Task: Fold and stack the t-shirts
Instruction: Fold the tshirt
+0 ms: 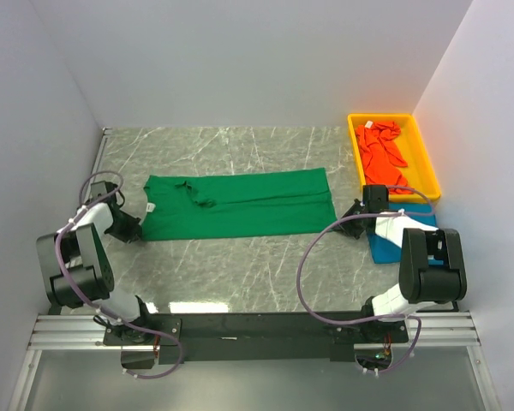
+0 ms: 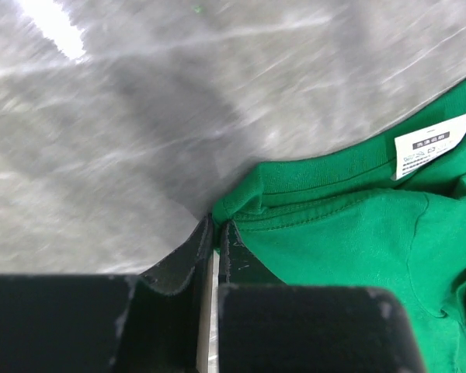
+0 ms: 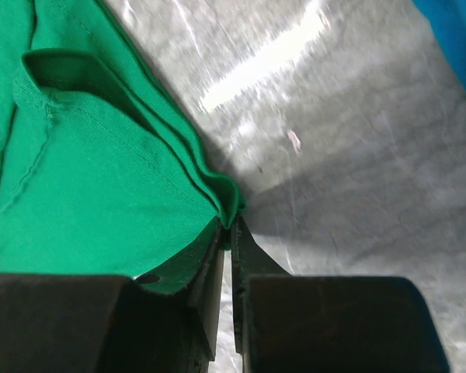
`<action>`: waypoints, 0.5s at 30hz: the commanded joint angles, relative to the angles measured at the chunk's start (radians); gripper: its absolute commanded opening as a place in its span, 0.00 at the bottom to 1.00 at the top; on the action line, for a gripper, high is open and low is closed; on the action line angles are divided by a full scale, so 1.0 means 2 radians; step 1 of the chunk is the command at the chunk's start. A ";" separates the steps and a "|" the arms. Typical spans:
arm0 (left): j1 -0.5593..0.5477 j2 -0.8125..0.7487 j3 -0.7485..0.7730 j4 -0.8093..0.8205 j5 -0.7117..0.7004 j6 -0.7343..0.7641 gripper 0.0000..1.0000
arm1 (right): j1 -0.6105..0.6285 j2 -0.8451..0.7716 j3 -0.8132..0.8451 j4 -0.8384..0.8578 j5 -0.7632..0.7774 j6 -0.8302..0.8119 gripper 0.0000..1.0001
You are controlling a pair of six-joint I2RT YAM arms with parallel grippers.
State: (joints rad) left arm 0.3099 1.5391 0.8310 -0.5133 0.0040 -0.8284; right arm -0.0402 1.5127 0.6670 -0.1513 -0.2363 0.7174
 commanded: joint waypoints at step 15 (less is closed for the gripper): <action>0.028 -0.190 -0.063 -0.053 -0.062 -0.003 0.63 | -0.005 -0.129 -0.022 -0.111 0.060 -0.083 0.60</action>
State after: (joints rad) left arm 0.3614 1.2186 0.6525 -0.5793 -0.0624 -0.8349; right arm -0.0494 1.3247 0.5941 -0.3054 -0.1909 0.6037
